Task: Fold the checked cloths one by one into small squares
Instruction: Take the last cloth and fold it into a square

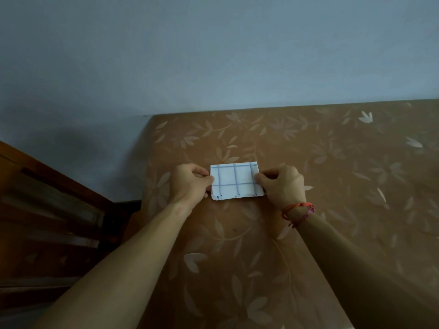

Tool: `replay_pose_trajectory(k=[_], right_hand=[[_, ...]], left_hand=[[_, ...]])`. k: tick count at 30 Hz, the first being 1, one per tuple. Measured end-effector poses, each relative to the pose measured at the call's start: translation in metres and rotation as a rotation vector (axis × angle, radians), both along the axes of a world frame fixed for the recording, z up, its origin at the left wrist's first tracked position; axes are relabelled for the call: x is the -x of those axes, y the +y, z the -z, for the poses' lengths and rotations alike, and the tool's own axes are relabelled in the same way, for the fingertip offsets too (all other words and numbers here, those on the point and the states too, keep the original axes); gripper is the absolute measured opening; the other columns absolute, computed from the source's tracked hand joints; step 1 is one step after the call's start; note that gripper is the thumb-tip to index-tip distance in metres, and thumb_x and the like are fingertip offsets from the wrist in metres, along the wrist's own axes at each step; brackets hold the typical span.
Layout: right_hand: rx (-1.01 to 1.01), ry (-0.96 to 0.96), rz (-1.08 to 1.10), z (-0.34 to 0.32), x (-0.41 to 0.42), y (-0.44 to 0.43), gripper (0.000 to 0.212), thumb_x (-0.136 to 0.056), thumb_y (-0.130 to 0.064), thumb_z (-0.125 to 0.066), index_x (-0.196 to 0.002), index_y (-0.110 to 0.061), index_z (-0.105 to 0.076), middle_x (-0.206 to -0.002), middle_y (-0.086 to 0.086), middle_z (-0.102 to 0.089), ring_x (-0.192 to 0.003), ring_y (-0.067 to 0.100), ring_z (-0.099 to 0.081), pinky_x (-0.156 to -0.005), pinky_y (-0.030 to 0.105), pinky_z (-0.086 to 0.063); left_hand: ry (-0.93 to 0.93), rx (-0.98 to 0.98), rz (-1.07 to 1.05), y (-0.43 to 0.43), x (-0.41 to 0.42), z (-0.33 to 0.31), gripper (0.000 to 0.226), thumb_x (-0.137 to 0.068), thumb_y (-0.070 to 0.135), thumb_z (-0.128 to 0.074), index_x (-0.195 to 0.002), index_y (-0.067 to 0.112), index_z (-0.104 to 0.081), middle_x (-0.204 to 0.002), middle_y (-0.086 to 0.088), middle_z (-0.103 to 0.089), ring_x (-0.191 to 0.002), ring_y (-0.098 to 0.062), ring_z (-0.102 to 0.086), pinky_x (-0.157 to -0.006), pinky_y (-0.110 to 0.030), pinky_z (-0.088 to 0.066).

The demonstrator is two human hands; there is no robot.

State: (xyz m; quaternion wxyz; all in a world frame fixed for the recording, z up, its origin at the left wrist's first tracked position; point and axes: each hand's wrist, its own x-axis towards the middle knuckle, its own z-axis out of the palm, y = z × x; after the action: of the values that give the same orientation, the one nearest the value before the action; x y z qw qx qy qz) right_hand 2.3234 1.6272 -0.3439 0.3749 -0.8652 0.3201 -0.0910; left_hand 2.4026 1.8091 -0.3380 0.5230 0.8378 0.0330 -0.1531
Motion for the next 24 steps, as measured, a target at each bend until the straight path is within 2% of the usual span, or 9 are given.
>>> replay_pose_trajectory(k=[5, 10, 12, 14, 16, 17, 19, 21, 24], right_hand=[[0.02, 0.006, 0.002, -0.004, -0.005, 0.002, 0.017, -0.087, -0.025, -0.067, -0.095, -0.014, -0.078, -0.087, 0.002, -0.074, -0.074, 0.014, -0.063, -0.065, 0.024, -0.05], [0.102, 0.007, -0.041, -0.006, -0.003, 0.002, 0.02, -0.086, -0.025, -0.067, -0.092, -0.007, -0.075, -0.083, 0.006, -0.073, -0.078, 0.024, -0.066, -0.069, 0.031, -0.055], [0.19, -0.029, -0.082, -0.006, -0.001, 0.002, 0.023, -0.085, -0.023, -0.067, -0.094, -0.002, -0.07, -0.083, 0.014, -0.069, -0.08, 0.03, -0.063, -0.071, 0.038, -0.055], [0.26, -0.059, -0.122, -0.007, -0.002, 0.004, 0.022, -0.086, -0.022, -0.065, -0.1, -0.006, -0.068, -0.091, 0.011, -0.063, -0.082, 0.025, -0.057, -0.07, 0.035, -0.049], [0.341, -0.123, -0.197, -0.007, -0.004, 0.01, 0.024, -0.088, -0.02, -0.061, -0.11, -0.009, -0.067, -0.102, 0.01, -0.058, -0.091, 0.024, -0.055, -0.074, 0.033, -0.047], [0.374, -0.142, -0.251, -0.007, -0.006, 0.014, 0.027, -0.089, -0.018, -0.06, -0.114, -0.009, -0.065, -0.109, 0.011, -0.058, -0.098, 0.026, -0.055, -0.08, 0.036, -0.049], [0.423, -0.121, -0.374, -0.004, -0.009, 0.024, 0.035, -0.09, -0.016, -0.056, -0.123, -0.008, -0.06, -0.127, 0.015, -0.054, -0.114, 0.032, -0.051, -0.093, 0.044, -0.048], [0.456, -0.022, -0.461, 0.002, -0.011, 0.033, 0.043, -0.093, -0.019, -0.05, -0.134, -0.009, -0.051, -0.143, 0.017, -0.042, -0.132, 0.035, -0.04, -0.104, 0.048, -0.041], [0.413, 0.177, -0.465, 0.012, -0.011, 0.036, 0.056, -0.099, -0.028, -0.038, -0.151, -0.013, -0.025, -0.159, 0.017, -0.012, -0.148, 0.034, -0.007, -0.119, 0.048, -0.018]], left_hand=[[-0.052, -0.032, 0.022, -0.003, -0.001, 0.003, 0.011, -0.08, 0.004, -0.073, -0.081, 0.011, -0.064, -0.072, -0.002, -0.069, -0.056, -0.014, -0.069, -0.044, -0.02, -0.046], [-0.093, -0.059, 0.063, 0.002, -0.002, 0.004, 0.01, -0.083, 0.01, -0.072, -0.092, 0.008, -0.067, -0.077, -0.002, -0.07, -0.062, -0.014, -0.069, -0.05, -0.021, -0.051], [-0.248, -0.168, 0.125, 0.009, -0.002, 0.004, 0.008, -0.087, 0.015, -0.069, -0.093, 0.01, -0.068, -0.084, 0.001, -0.07, -0.073, -0.013, -0.067, -0.059, -0.017, -0.049], [-0.446, -0.258, 0.218, 0.014, -0.001, 0.003, 0.011, -0.092, 0.014, -0.061, -0.098, 0.01, -0.07, -0.094, 0.002, -0.068, -0.086, -0.012, -0.062, -0.067, -0.008, -0.042], [-0.574, -0.288, 0.348, 0.012, -0.001, 0.005, 0.022, -0.095, 0.006, -0.053, -0.112, 0.004, -0.068, -0.112, -0.004, -0.066, -0.103, -0.015, -0.06, -0.085, -0.004, -0.038], [-0.604, -0.298, 0.421, 0.01, -0.001, 0.007, 0.028, -0.096, 0.003, -0.05, -0.12, 0.0, -0.064, -0.124, -0.01, -0.063, -0.115, -0.02, -0.057, -0.097, -0.008, -0.034], [-0.635, -0.335, 0.547, 0.004, -0.001, 0.016, 0.036, -0.095, -0.002, -0.047, -0.13, -0.005, -0.054, -0.138, -0.019, -0.053, -0.132, -0.03, -0.046, -0.111, -0.028, -0.03], [-0.663, -0.386, 0.611, 0.002, 0.0, 0.025, 0.04, -0.094, -0.002, -0.045, -0.133, -0.007, -0.049, -0.142, -0.023, -0.047, -0.136, -0.034, -0.04, -0.113, -0.043, -0.031], [-0.694, -0.461, 0.658, 0.004, 0.002, 0.032, 0.047, -0.092, 0.014, -0.033, -0.129, -0.007, -0.053, -0.139, -0.023, -0.05, -0.133, -0.037, -0.043, -0.11, -0.046, -0.034]])
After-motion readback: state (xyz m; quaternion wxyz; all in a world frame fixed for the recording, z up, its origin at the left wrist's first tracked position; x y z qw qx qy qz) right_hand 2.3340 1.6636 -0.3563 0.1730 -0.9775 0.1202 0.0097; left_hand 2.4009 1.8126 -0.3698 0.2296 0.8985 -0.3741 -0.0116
